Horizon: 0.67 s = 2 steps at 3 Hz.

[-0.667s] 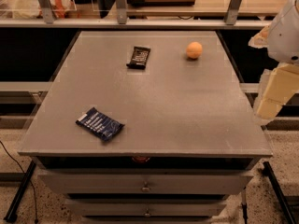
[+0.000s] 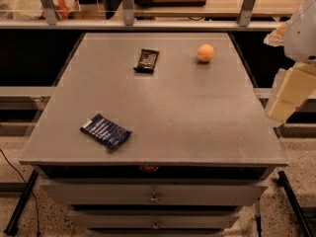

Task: Move rxbar chocolate near rxbar blueberry

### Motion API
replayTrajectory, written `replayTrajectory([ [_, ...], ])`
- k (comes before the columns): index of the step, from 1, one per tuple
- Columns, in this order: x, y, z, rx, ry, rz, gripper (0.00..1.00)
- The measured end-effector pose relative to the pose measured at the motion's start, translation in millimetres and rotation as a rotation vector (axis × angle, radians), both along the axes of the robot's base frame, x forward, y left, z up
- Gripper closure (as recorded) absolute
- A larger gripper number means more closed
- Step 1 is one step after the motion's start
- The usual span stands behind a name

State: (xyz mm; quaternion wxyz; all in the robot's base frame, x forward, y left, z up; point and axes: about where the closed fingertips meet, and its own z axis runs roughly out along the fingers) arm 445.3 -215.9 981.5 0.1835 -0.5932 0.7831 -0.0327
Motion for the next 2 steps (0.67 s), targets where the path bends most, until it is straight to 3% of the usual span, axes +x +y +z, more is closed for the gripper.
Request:
replayTrajectory([
  [1, 33, 16, -1, 0.068, -0.02, -0.03, 0.0],
  [2, 71, 46, -5, 0.091, 0.002, -0.097, 0.0],
])
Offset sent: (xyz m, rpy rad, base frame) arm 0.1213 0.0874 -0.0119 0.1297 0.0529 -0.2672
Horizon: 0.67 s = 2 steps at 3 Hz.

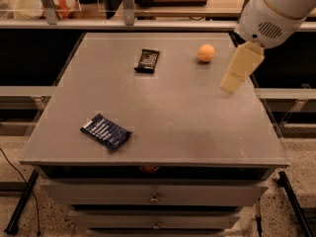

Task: Move rxbar chocolate near rxbar blueberry

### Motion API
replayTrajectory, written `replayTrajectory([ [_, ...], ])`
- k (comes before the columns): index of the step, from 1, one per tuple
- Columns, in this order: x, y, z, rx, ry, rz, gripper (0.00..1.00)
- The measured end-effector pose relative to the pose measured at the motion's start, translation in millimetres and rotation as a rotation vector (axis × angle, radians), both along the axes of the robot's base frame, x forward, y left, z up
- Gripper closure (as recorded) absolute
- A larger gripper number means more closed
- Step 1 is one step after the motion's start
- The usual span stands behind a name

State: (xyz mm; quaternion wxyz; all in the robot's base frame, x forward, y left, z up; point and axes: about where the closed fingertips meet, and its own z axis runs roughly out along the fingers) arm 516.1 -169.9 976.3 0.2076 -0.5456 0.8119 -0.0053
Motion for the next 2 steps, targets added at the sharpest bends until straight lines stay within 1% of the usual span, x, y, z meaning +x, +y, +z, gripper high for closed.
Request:
replayTrajectory([
  [1, 30, 30, -7, -0.047, 0.03, -0.091, 0.0],
  [2, 34, 41, -6, -0.029, 0.032, -0.148, 0.0],
])
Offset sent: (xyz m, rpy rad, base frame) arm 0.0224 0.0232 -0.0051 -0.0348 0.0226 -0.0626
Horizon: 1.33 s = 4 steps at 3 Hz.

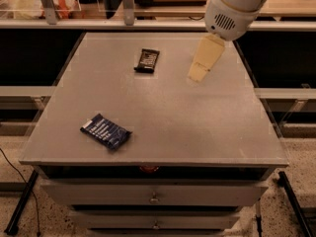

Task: Move rxbar chocolate near rxbar blueberry

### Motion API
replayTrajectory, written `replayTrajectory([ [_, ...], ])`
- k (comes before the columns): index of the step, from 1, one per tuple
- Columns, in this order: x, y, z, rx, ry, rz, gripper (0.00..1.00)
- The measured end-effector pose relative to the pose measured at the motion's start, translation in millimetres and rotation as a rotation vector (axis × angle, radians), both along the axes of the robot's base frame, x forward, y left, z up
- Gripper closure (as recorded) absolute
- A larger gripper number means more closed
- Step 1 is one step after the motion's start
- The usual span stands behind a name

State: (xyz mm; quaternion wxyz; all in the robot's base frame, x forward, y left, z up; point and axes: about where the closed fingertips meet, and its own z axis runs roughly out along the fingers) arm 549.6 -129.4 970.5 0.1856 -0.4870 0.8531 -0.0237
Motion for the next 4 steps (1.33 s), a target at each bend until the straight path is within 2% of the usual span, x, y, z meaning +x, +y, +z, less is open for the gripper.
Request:
replayTrajectory([
  [1, 1, -1, 2, 0.009, -0.021, -0.044, 0.0],
  [2, 34, 30, -12, 0.006, -0.004, -0.163, 0.0],
  [4, 81, 98, -37, 0.111, 0.031, -0.391, 0.0],
])
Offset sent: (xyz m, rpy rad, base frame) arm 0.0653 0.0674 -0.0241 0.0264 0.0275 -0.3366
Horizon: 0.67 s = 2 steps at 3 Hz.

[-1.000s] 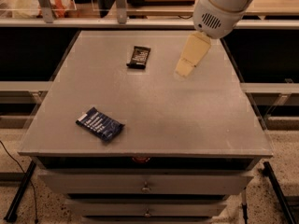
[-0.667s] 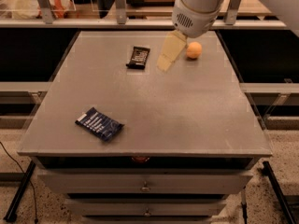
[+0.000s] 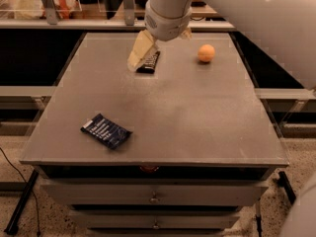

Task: Move rxbar chocolate near rxbar blueberry

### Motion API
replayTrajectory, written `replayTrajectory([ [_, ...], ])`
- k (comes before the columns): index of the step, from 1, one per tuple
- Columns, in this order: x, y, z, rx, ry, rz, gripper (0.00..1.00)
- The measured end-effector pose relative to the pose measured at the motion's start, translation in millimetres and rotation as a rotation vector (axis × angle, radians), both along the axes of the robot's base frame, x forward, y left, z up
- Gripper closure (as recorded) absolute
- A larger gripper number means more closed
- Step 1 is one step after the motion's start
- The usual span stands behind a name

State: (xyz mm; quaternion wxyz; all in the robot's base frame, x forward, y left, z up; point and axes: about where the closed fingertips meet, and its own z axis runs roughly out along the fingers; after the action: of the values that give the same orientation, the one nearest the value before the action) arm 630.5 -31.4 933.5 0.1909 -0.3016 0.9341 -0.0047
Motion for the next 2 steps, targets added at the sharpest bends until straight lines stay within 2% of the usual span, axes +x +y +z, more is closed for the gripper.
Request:
replayTrajectory([
  [1, -0.2, 1.1, 0.5, 0.035, 0.008, -0.084, 0.0],
  [2, -0.2, 1.1, 0.5, 0.035, 0.008, -0.084, 0.0],
])
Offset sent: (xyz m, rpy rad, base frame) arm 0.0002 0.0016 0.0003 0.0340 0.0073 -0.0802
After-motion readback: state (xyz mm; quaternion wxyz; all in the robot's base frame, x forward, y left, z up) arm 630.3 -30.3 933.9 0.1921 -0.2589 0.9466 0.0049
